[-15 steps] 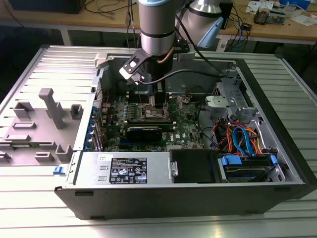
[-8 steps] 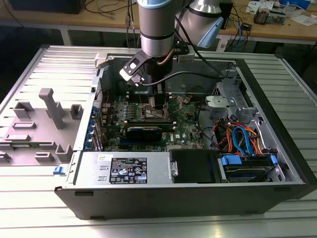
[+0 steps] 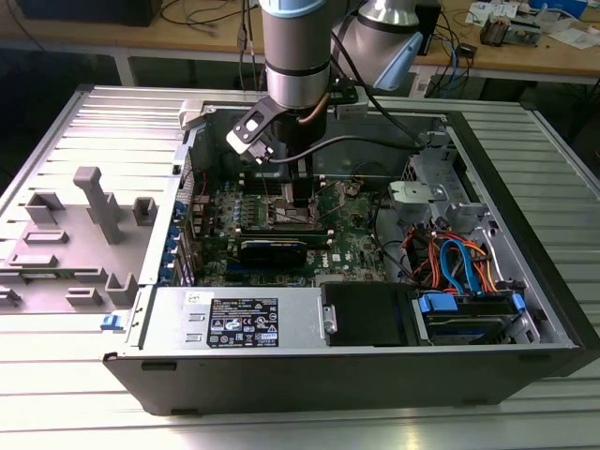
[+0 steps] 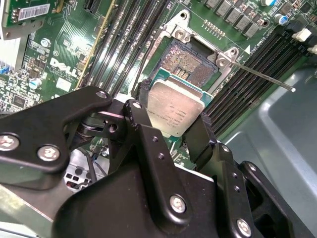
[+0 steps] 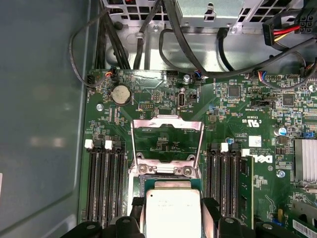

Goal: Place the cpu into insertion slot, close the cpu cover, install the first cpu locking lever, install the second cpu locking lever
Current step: 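Place the cpu into insertion slot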

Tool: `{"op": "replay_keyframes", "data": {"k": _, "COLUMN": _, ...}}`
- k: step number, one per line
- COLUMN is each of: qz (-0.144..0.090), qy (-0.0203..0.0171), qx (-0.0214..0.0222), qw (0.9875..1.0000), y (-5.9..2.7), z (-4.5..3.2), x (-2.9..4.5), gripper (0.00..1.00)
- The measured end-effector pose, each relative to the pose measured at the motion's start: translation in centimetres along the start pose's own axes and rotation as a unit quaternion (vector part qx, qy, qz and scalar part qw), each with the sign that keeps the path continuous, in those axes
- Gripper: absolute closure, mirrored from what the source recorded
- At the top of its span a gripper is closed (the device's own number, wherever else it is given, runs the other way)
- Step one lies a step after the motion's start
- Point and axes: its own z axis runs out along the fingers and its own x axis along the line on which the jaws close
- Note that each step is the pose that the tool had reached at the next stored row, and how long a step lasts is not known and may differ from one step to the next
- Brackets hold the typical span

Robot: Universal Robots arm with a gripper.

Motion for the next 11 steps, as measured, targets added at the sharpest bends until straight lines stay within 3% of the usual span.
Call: {"op": "replay_keyframes", "data": {"k": 11, "qz": 0.0, "qy": 0.0, "qx": -0.0001, "qw": 1.0, "y": -0.02, "z": 0.32, "x": 0.0, "gripper": 0.46}}
